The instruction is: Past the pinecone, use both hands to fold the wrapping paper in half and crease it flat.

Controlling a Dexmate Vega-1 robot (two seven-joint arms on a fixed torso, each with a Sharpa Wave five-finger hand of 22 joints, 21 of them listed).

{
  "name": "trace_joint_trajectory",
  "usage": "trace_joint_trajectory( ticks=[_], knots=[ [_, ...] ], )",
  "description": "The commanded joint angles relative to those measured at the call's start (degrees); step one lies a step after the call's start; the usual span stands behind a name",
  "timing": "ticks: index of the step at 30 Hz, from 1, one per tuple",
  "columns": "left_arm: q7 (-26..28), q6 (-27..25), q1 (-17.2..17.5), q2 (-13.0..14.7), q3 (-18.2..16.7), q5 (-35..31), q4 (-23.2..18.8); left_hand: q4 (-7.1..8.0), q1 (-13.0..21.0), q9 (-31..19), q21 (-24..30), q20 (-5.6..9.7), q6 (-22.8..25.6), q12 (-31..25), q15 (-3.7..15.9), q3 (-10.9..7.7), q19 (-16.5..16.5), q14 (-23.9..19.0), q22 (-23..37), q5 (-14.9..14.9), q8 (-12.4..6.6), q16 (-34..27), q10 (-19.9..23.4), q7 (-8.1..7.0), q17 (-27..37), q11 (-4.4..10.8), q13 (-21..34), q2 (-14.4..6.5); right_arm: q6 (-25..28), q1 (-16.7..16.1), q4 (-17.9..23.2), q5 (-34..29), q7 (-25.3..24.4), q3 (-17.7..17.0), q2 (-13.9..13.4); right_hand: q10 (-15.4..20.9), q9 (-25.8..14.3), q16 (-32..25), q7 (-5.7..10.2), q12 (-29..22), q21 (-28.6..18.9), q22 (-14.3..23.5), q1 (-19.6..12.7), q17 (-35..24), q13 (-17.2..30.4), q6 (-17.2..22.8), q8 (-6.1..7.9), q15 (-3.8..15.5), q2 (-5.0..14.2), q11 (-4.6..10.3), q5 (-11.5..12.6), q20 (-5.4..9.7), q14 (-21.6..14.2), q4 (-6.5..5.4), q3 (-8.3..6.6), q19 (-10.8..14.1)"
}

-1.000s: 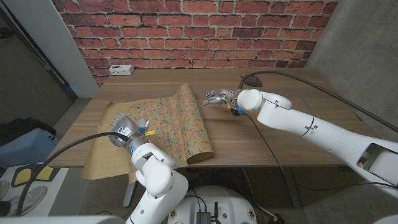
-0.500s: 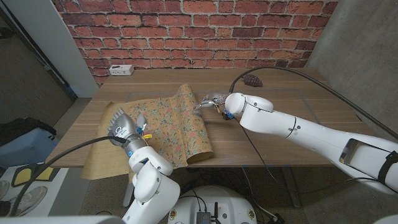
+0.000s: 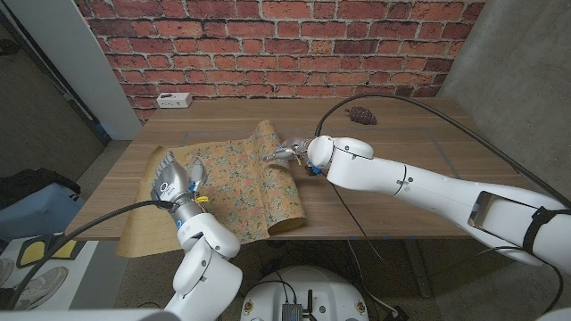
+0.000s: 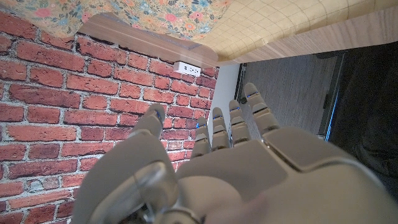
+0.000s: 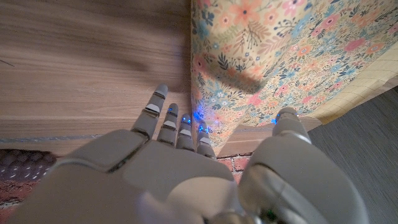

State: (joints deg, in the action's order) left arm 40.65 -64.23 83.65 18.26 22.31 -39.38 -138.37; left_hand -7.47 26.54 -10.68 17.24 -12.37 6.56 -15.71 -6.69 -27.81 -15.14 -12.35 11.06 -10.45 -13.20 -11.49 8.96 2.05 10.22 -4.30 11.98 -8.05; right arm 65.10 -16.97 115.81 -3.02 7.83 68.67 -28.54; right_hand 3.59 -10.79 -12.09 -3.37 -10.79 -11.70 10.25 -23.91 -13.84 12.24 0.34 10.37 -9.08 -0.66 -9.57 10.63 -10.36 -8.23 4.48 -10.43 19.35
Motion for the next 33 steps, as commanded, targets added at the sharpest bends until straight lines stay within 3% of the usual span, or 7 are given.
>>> trace_joint_trajectory(
  ticks=[1, 9, 13, 20, 24, 27, 33],
  knots=[
    [4.66, 5.16, 1.64, 2.64, -2.82, 7.81, -0.56, 0.23, -0.20, -0.06, 0.09, 0.01, 0.66, -0.27, 0.11, -0.16, -0.48, -0.51, 0.32, -0.20, 0.02, -0.43, 0.71, 0.08, 0.13, -0.08, 0.07, -0.31, 5.33, 5.45, -5.23, 3.33, -2.07, 6.78, 5.70, -2.23, -0.23, 0.65, 0.38, 0.37, -0.12, 0.30, 0.00, 0.10, 0.17, -1.80, -0.16, -0.88, 0.19, -0.55, 0.67, -0.46, 1.64, 0.26, 0.19, -0.43],
    [5.83, 6.63, 1.77, 4.14, -3.89, 11.09, -0.53, 0.28, -0.32, -0.06, -0.01, -0.01, 0.63, -0.15, 0.08, -0.21, -0.36, -0.45, 0.32, -0.24, 0.20, -0.29, 0.67, -0.01, 0.13, -0.26, 0.07, -0.33, 10.43, 8.66, -9.43, 4.52, -6.05, 11.67, 10.07, -5.55, -0.29, 0.59, 0.59, 0.35, -0.15, 0.27, -2.93, 0.59, 0.11, -4.99, -0.11, -0.93, 1.49, -0.96, 1.13, -1.23, 2.71, 1.78, -0.93, -0.54],
    [5.85, 7.08, 1.56, 4.86, -4.56, 12.78, -0.53, 0.33, -0.50, -0.05, -0.14, -0.03, 0.39, 0.02, -0.12, -0.17, -0.14, -0.31, 0.33, -0.24, 0.44, -0.15, 0.45, -0.11, 0.14, -0.25, 0.06, -0.23, 14.25, 9.23, -11.26, 3.70, -10.73, 14.02, 12.55, -4.15, -0.38, -1.57, 0.85, -1.05, -1.73, 0.36, -9.34, 0.72, 0.08, -6.12, 0.72, 1.80, 3.87, -0.24, 1.20, -0.59, -2.27, 4.55, -3.56, 4.05],
    [6.23, 7.72, 0.92, 6.06, -5.11, 15.00, -0.17, 0.48, -0.92, -0.05, -0.33, -0.05, 0.15, 0.29, -0.32, 0.01, 0.17, 0.00, 0.33, -0.21, 0.72, 0.05, 0.09, -0.12, 0.18, -0.27, 0.06, 0.00, 14.88, 8.03, -12.32, 3.15, -18.40, 14.92, 13.59, 6.71, -0.32, -11.12, 0.67, -4.90, -6.61, 1.08, -21.64, -3.62, 0.45, -0.25, 2.38, 9.56, 5.89, 2.99, 1.12, 3.70, -19.98, 5.76, -6.60, 16.86],
    [6.35, 7.65, 0.36, 6.67, -5.20, 16.03, 0.11, 0.56, -1.14, -0.05, -0.46, -0.05, -0.05, 0.46, -0.59, 0.08, 0.39, 0.20, 0.33, -0.21, 0.92, 0.17, -0.12, -0.15, 0.19, -0.47, 0.06, 0.08, 14.88, 7.23, -12.09, 3.42, -21.44, 14.43, 13.41, 11.68, -0.38, -23.01, 0.24, -5.92, -11.24, 2.63, -33.80, -11.81, 0.92, 3.43, 1.93, 16.62, 5.71, 4.02, 0.96, 8.16, -31.21, 6.22, -7.87, 23.69],
    [6.36, 7.63, 0.00, 7.13, -5.30, 16.83, 0.29, 0.60, -1.27, -0.04, -0.54, -0.04, -0.20, 0.57, -0.63, 0.11, 0.53, 0.26, 0.33, -0.21, 1.04, 0.21, -0.28, -0.15, 0.20, -0.51, 0.06, 0.12, 14.88, 6.60, -11.74, 3.18, -23.63, 14.14, 13.26, 13.22, -0.54, -33.52, 0.68, -5.46, -15.33, 4.56, -44.44, -21.71, 1.14, 6.24, 1.74, 22.14, 6.75, 5.23, 0.53, 12.24, -35.56, 6.28, -8.27, 25.02],
    [6.27, 7.20, -0.81, 8.14, -5.20, 18.15, 0.54, 0.67, -1.49, -0.04, -0.67, -0.04, -0.33, 0.73, -0.78, 0.15, 0.73, 0.61, 0.33, -0.21, 1.21, 0.38, -0.47, -0.29, 0.21, -0.50, 0.06, 0.16, 14.88, 6.38, -10.11, 3.38, -25.77, 13.40, 11.70, 13.71, -0.74, -34.32, 1.36, -4.48, -19.35, 5.95, -56.67, -24.69, 1.18, 9.05, 2.04, 22.61, 5.96, 6.85, 0.16, 17.07, -39.01, 6.59, -10.79, 25.11]
  ],
)
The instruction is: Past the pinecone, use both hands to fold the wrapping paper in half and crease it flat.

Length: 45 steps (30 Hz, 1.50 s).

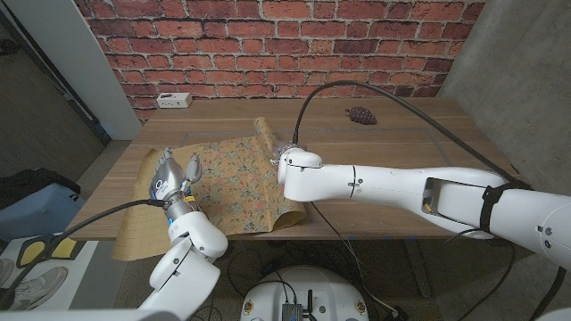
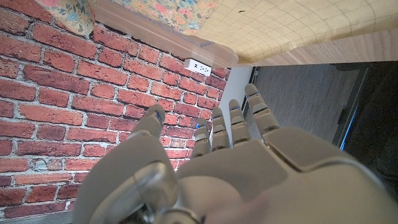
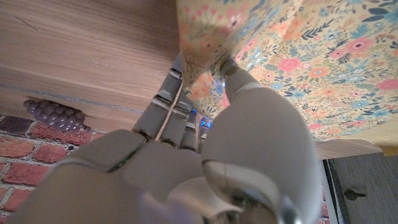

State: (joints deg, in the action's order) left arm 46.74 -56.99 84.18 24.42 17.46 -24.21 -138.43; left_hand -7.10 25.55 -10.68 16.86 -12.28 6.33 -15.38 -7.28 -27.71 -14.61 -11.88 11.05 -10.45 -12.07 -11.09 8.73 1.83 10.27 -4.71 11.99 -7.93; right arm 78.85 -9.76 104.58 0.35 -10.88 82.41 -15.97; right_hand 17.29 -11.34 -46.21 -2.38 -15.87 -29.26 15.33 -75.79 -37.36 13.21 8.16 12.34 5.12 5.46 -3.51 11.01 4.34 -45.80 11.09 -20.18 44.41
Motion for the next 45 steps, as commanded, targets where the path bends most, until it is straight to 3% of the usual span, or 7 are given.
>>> trace_joint_trajectory(
  ticks=[1, 9, 11, 13, 14, 30, 45],
  knots=[
    [0.16, 0.01, -1.43, 2.11, -0.38, 3.23, 0.63, 0.32, -0.53, -0.04, -0.31, -0.13, -0.18, 0.42, -0.17, 0.06, 0.22, 0.16, 0.34, -0.22, 0.12, 0.00, -0.26, -0.10, 0.17, -0.15, 0.05, 0.04, 1.13, -0.64, 1.46, 0.01, -7.42, -0.15, -1.32, -0.28, -0.20, -0.16, 0.50, 0.80, -1.99, 1.02, -5.34, -1.33, 0.21, 1.25, 0.05, 8.40, -0.23, 0.84, -0.24, 2.70, -1.57, -0.08, -1.11, -0.27],
    [0.26, -0.28, -2.74, 3.32, -0.15, 4.55, 1.08, 0.37, -0.74, -0.04, -0.44, -0.12, -0.53, 0.59, -0.27, 0.09, 0.40, 0.24, 0.34, -0.23, 0.36, 0.05, -0.43, -0.26, 0.17, -0.21, 0.05, 0.09, 1.13, -1.27, 5.31, 4.72, -16.01, -2.49, -7.22, -1.09, -0.23, 0.21, 0.88, 1.39, -2.63, 1.45, -6.67, -1.67, 0.20, 1.28, 0.01, 8.37, -0.30, 0.94, -0.29, 3.17, -1.46, -0.29, -1.27, -0.98],
    [0.18, -0.56, -3.19, 3.62, 0.05, 4.85, 1.19, 0.37, -0.79, -0.04, -0.46, -0.12, -0.51, 0.63, -0.26, 0.09, 0.43, 0.30, 0.34, -0.23, 0.38, 0.08, -0.49, -0.26, 0.17, -0.23, 0.05, 0.10, 1.13, 1.85, 5.73, 19.08, -27.61, -1.64, -9.06, -1.17, -0.24, 0.24, 0.88, 1.48, -2.78, 1.54, -6.90, -1.77, 0.19, 1.33, 0.02, 8.37, -0.27, 0.76, -0.30, 3.20, -1.51, -0.35, -1.29, -1.10],
    [-0.14, -0.72, -3.63, 4.04, 0.20, 5.29, 1.28, 0.37, -0.82, -0.04, -0.48, -0.12, -0.53, 0.64, -0.28, 0.10, 0.45, 0.33, 0.35, -0.23, 0.40, 0.10, -0.48, -0.32, 0.16, -0.22, 0.05, 0.12, 1.13, 8.87, 1.97, 46.88, -50.05, 2.25, -8.84, -1.17, -0.24, 0.28, 0.89, 1.53, -2.95, 1.63, -7.11, -1.85, 0.19, 1.32, 0.00, 8.38, -0.25, 0.74, -0.31, 3.24, -1.54, -0.40, -1.30, -1.16],
    [-0.32, -1.07, -3.94, 4.34, 0.40, 5.39, 1.32, 0.36, -0.83, -0.04, -0.49, -0.12, -0.55, 0.66, -0.28, 0.10, 0.46, 0.34, 0.35, -0.24, 0.42, 0.10, -0.47, -0.33, 0.16, -0.23, 0.05, 0.14, 1.13, 10.27, 1.53, 51.83, -53.12, 2.94, -9.26, -1.16, -0.24, 0.29, 0.89, 1.55, -3.03, 1.67, -7.20, -1.90, 0.19, 1.30, -0.01, 8.38, -0.25, 0.78, -0.31, 3.26, -1.56, -0.43, -1.30, -1.18],
    [-2.48, -5.09, -8.75, 8.72, 3.88, 6.70, 1.52, -0.05, -0.70, -0.03, -0.59, -0.09, -0.41, 0.89, 0.13, 0.03, 0.44, 0.32, 0.35, -0.29, 0.51, 0.16, -0.60, -0.52, 0.06, 0.09, 0.04, 0.42, 1.13, 15.01, 8.84, 59.22, -53.12, 6.49, -20.74, -1.11, -0.27, 0.61, 1.29, 1.87, -4.00, 2.24, -8.28, -2.51, 0.17, 1.54, 0.00, 8.36, -0.29, 1.31, -0.43, 3.42, -1.60, -0.76, -1.19, -2.03],
    [-9.73, -8.03, -17.01, 18.16, 10.33, 8.24, 1.70, -0.96, 0.20, -0.04, -0.87, -0.03, 0.86, 1.00, 1.26, -0.45, 0.65, 0.36, 0.34, -0.39, 0.29, 0.26, -0.15, -1.05, -0.08, 1.42, 0.02, 0.45, 1.13, 23.46, 8.91, 70.56, -53.12, 15.74, -23.76, -1.27, -0.29, 0.98, 1.63, 2.19, -4.71, 2.65, -8.82, -2.95, 0.16, 1.57, -0.04, 8.35, -0.36, 1.64, -0.52, 3.48, -1.44, -0.99, -1.01, -2.83]
  ],
)
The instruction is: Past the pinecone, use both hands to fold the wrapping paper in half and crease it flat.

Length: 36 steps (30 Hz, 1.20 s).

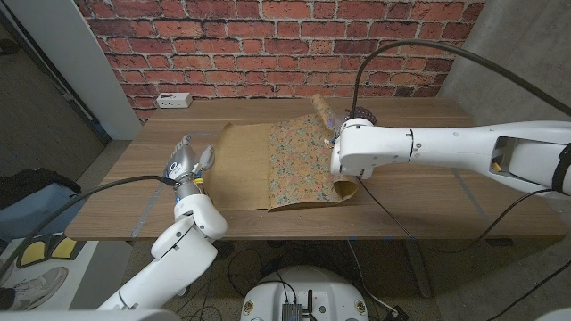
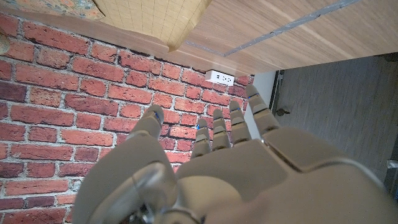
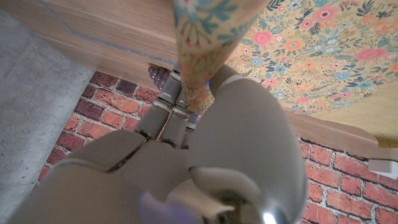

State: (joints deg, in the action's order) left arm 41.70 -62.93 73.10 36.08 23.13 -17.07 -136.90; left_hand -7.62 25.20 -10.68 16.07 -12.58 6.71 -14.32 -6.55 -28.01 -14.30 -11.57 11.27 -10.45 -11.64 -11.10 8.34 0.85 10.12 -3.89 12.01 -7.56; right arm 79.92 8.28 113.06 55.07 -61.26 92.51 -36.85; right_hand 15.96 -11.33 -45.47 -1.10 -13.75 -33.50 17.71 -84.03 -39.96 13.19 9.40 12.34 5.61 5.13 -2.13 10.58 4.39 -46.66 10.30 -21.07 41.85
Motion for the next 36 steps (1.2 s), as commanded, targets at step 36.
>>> trace_joint_trajectory(
  ticks=[36],
  knots=[
    [-49.24, 0.38, -35.96, 28.02, 35.62, -26.92, 0.63, -3.07, 12.96, -0.06, -3.74, 3.71, -0.32, 2.62, 5.44, -1.63, 6.83, 9.58, -0.30, 0.41, -0.40, 1.06, -7.14, -6.86, -0.05, 8.75, -0.08, 5.03, 0.07, -37.61, 14.47, -33.74, -2.74, -33.83, -7.90, -15.18, 0.02, 32.52, 2.80, 0.97, 10.90, -7.45, 45.08, 16.26, -0.96, -7.12, 0.19, -10.95, -2.34, -4.24, -0.07, -16.68, 39.08, -17.57, 15.61, -29.90]
  ],
)
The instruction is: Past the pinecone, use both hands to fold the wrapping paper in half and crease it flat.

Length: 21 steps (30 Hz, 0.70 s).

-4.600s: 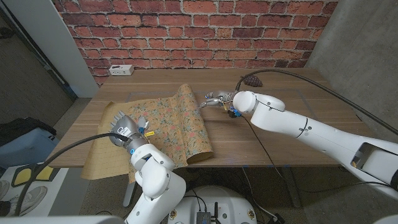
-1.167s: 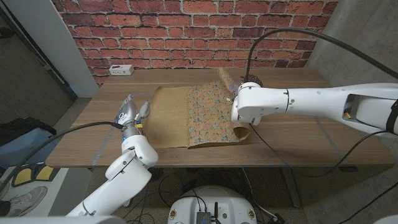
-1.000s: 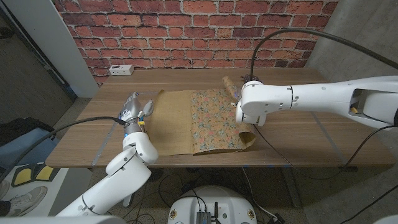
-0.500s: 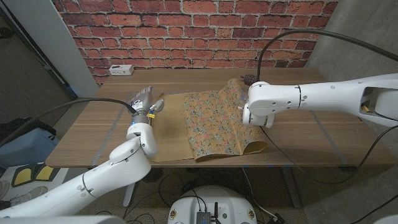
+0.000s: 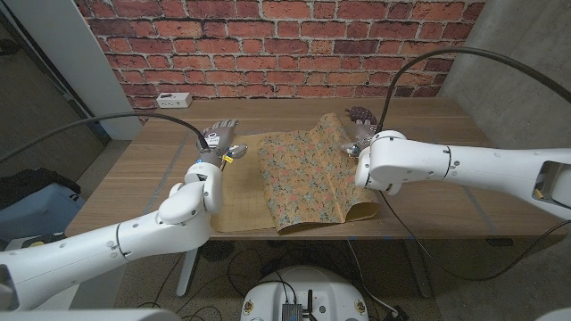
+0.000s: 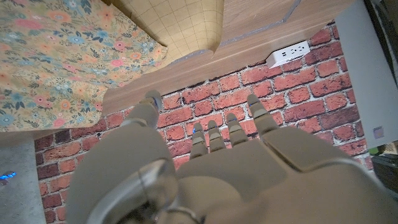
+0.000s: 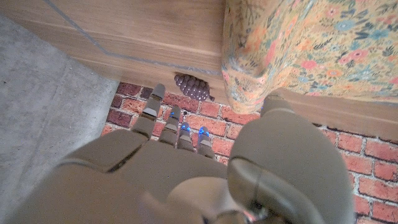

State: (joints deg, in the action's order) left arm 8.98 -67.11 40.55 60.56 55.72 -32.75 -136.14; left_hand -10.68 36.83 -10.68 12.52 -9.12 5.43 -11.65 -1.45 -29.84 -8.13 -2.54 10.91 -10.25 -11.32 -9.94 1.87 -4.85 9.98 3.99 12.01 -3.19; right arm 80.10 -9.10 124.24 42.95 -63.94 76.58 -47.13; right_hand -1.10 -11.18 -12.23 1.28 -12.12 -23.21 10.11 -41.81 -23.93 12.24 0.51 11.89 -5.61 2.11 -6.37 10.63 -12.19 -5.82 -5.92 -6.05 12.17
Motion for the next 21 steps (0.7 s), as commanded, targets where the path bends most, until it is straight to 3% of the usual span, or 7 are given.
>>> trace_joint_trajectory(
  ticks=[1, 8, 9, 11, 15, 21],
  knots=[
    [-18.25, 5.12, -3.26, 3.69, 2.72, -12.24, -0.22, -0.01, 1.42, -0.06, -0.18, 0.36, 1.04, -0.10, 0.46, 0.24, 0.65, 0.64, 0.04, 0.22, -0.74, -0.09, -0.59, -1.23, 0.10, 1.00, -0.09, 0.77, -0.11, -21.75, 3.29, -22.65, -0.05, -19.66, 3.20, 3.24, -0.10, -0.93, 0.63, -1.04, 0.81, 0.18, 4.17, 0.39, -0.05, 2.85, 0.86, 0.31, 1.31, 0.41, -0.17, -0.04, -2.25, -1.80, 0.76, 0.05],
    [-31.17, 7.65, -1.80, 3.49, 0.81, -21.56, 0.07, 0.00, 3.12, -0.04, -0.28, 0.88, 1.05, -0.24, 1.25, 1.13, 0.63, 1.79, -0.06, -0.04, -0.70, -0.10, -0.85, -3.43, 0.09, 1.71, -0.14, 3.29, -6.28, -28.13, 4.34, -30.63, 3.51, -26.01, 5.15, 6.60, -0.01, -1.42, 0.77, -1.75, 1.41, 0.22, 7.76, 0.90, -0.19, 6.53, 1.51, 0.15, 4.37, 1.05, 0.04, 0.04, -3.61, -2.82, 0.59, 0.92],
    [-33.24, 7.91, -1.58, 3.22, 0.72, -23.78, 0.37, 0.05, 3.53, -0.04, -0.30, 0.94, 0.69, -0.17, 1.29, 1.50, 0.63, 2.09, -0.08, -0.17, -0.56, -0.12, -1.21, -4.37, 0.10, 1.80, -0.15, 4.16, -6.96, -28.58, 4.39, -31.62, 4.16, -26.44, 5.45, 6.73, -0.01, -1.45, 0.81, -1.75, 1.45, 0.22, 7.97, 0.93, -0.19, 6.58, 1.48, 0.03, 4.54, 1.02, 0.06, 0.05, -3.71, -2.86, 0.57, 0.97],
    [-36.62, 8.50, -0.73, 2.50, -0.04, -27.52, 0.99, 0.11, 3.80, -0.04, -0.40, 0.97, 0.51, -0.17, 1.27, 1.89, 0.81, 2.49, -0.09, -0.29, -0.50, -0.08, -1.40, -4.39, 0.10, 1.65, -0.15, 4.99, -7.88, -29.14, 4.33, -33.74, 5.27, -26.84, 6.11, 6.83, 0.00, -1.46, 0.81, -1.75, 1.49, 0.22, 8.18, 0.97, -0.20, 6.66, 1.46, -0.10, 4.70, 0.95, 0.07, 0.04, -3.78, -2.90, 0.56, 1.00],
    [-42.93, 11.46, 1.06, 0.93, -2.28, -34.34, 2.34, 0.46, 4.78, -0.07, -0.56, 0.83, -0.83, -0.07, 1.09, 2.99, 1.16, 3.78, -0.11, -0.88, 0.00, -0.02, -2.35, -6.01, 0.11, 1.41, -0.16, 7.13, -9.42, -30.37, 4.31, -37.33, 7.43, -27.70, 7.40, 7.01, 0.01, -1.43, 0.75, -1.75, 1.57, 0.22, 8.34, 1.07, -0.21, 6.83, 1.43, -0.21, 4.98, 0.92, 0.12, 0.05, -3.84, -2.84, 0.45, 1.05],
    [-48.76, 17.10, 4.61, -1.91, -6.99, -41.06, 4.56, 0.86, 5.57, -0.10, -0.88, 1.02, -1.48, 0.17, 0.53, 3.80, 2.07, 5.01, -0.11, -1.52, 0.23, 0.02, -3.75, -7.48, 0.11, 0.47, -0.16, 8.28, -10.77, -32.15, 4.12, -41.98, 9.89, -28.63, 9.41, 7.14, 0.03, -1.45, 0.80, -1.69, 1.70, 0.21, 8.24, 1.30, -0.24, 6.88, 1.32, -0.15, 5.31, 0.94, 0.24, 0.05, -4.13, -2.53, 0.19, 1.09]
  ],
)
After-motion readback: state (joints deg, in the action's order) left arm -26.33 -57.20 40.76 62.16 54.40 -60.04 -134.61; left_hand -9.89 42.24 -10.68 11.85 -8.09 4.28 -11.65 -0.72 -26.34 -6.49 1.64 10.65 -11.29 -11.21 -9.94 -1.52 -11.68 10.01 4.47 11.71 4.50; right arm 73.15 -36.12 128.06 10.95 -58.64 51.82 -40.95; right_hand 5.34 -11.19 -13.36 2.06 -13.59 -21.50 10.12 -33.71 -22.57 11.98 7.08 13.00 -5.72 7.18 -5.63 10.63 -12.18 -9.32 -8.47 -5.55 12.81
